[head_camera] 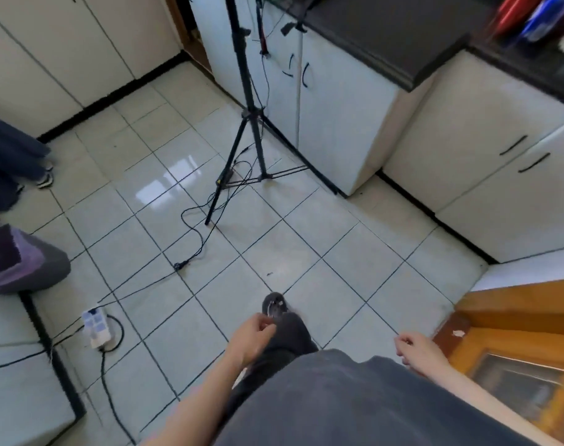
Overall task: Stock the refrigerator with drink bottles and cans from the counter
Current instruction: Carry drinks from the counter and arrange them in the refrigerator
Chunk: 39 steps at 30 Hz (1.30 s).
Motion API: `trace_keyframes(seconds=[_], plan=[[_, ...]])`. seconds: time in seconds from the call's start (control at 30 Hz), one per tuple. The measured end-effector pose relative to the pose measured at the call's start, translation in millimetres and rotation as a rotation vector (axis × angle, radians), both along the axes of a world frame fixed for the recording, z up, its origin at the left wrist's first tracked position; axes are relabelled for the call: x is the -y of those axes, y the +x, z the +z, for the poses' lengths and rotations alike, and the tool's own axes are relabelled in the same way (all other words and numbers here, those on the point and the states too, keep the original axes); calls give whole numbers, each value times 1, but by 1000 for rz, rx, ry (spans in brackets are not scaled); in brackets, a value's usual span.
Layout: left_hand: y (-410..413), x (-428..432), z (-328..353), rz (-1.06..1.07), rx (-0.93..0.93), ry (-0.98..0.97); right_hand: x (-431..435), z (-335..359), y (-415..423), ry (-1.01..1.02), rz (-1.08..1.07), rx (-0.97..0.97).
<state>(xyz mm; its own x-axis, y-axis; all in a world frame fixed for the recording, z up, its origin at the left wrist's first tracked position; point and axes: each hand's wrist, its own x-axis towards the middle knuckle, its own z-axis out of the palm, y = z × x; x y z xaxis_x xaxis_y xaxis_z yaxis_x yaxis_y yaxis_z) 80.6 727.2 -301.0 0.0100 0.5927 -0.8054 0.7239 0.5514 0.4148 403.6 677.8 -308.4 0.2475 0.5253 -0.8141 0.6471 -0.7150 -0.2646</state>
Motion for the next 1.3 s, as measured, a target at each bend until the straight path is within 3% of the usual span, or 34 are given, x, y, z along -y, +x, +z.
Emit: trace_keyframes(seconds=[0.1, 0.23, 0.37, 0.57, 0.67, 0.93, 1.03, 1.13, 1.3], plan=[[28, -47, -9, -33, 54, -120, -5, -2, 15, -107, -45, -19], [78, -120, -29, -330, -17, -143, -14, -9, 46, -143, -251, -21], [145, -222, -34, -464, -41, -144, -39, -4, 86, -144, -464, -45], [272, -377, -25, -667, -15, -25, -82, 10, 126, -44, -895, 29], [335, -425, -19, -729, -19, 9, -92, 10, 137, -39, -986, 89], [478, -420, -28, -1138, -45, -99, -119, -20, 205, -100, -1104, 31], [521, -403, -34, -1022, -31, -115, -131, -27, 263, -78, -1108, 64], [567, -390, -25, -923, -21, -165, -141, -9, 346, -10, -966, 33], [679, -389, -1, -834, 140, -35, -180, 25, 486, 212, -978, 131]])
